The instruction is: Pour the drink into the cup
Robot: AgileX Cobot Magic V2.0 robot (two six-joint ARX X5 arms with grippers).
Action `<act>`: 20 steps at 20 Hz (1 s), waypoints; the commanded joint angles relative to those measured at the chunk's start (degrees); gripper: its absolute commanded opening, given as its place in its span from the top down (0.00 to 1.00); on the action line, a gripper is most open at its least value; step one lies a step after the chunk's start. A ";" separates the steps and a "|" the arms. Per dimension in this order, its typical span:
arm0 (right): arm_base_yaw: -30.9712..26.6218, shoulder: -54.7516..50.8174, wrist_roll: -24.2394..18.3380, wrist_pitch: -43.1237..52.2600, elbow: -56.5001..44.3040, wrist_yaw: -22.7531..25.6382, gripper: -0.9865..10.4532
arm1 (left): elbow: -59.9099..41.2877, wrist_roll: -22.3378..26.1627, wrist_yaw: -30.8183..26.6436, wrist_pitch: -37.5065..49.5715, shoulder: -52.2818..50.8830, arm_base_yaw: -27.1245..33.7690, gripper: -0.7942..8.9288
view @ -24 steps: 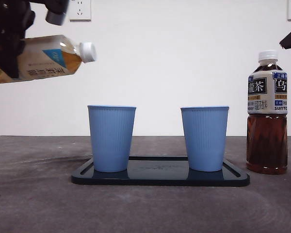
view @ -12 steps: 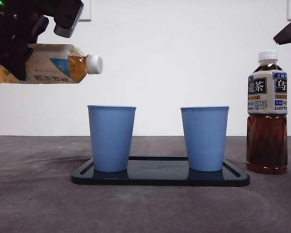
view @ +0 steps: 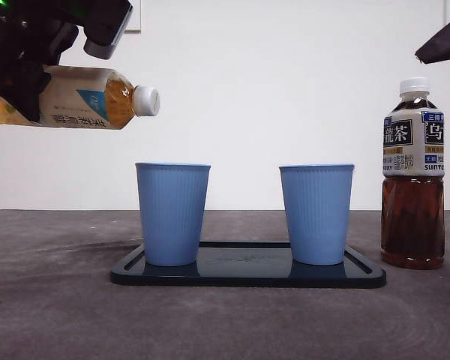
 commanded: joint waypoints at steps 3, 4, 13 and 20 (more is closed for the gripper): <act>0.42 0.31 -0.63 0.52 0.74 -0.15 0.50 | 2.34 -7.98 -0.98 2.49 0.39 -0.70 0.76; 0.42 0.31 -0.61 0.50 0.74 -0.13 0.50 | 2.38 -13.75 -0.39 2.49 0.24 -0.68 0.76; 0.42 0.31 0.35 -0.35 0.74 -0.07 0.50 | 2.05 -59.14 30.05 3.69 -9.09 8.57 0.76; 0.42 0.28 1.42 -0.26 0.74 0.28 0.50 | -9.86 -72.91 38.49 20.76 -14.38 13.77 0.76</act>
